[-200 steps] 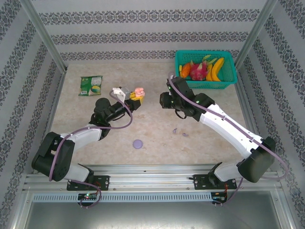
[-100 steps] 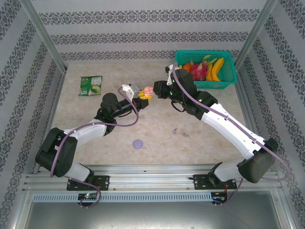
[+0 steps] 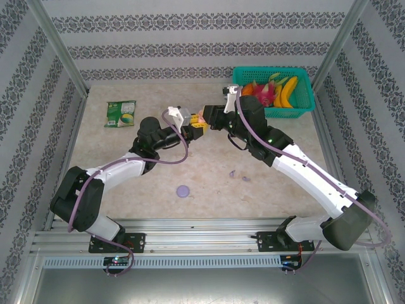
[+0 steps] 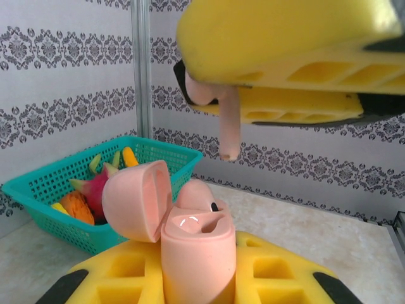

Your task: Insert the wireless bluetooth earbuds into the charging case

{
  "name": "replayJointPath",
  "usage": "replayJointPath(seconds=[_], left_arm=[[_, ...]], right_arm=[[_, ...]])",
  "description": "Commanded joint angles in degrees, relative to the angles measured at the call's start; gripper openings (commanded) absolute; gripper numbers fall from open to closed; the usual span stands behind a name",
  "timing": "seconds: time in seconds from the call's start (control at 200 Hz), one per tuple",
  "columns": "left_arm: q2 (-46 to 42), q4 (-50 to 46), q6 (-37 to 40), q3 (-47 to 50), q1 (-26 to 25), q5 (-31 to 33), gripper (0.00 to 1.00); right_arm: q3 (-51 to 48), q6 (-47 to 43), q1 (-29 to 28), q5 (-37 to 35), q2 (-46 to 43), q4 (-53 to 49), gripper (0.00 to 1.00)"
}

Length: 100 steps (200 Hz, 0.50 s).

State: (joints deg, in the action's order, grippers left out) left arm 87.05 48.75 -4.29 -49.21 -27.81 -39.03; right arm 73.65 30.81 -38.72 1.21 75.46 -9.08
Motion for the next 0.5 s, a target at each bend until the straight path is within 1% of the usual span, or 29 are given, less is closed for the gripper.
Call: replayJointPath(seconds=[0.0,0.495], left_arm=[[0.34,0.01,1.31,-2.06,-1.1,-1.4,0.0],[0.15,0.45,1.36,-2.55,-1.19,-1.05,0.0]], right_arm=[[-1.22,-0.95,0.3,1.38,-1.25,2.99,0.23],[-2.02,-0.08,0.44,1.86,0.25,3.46,0.22]])
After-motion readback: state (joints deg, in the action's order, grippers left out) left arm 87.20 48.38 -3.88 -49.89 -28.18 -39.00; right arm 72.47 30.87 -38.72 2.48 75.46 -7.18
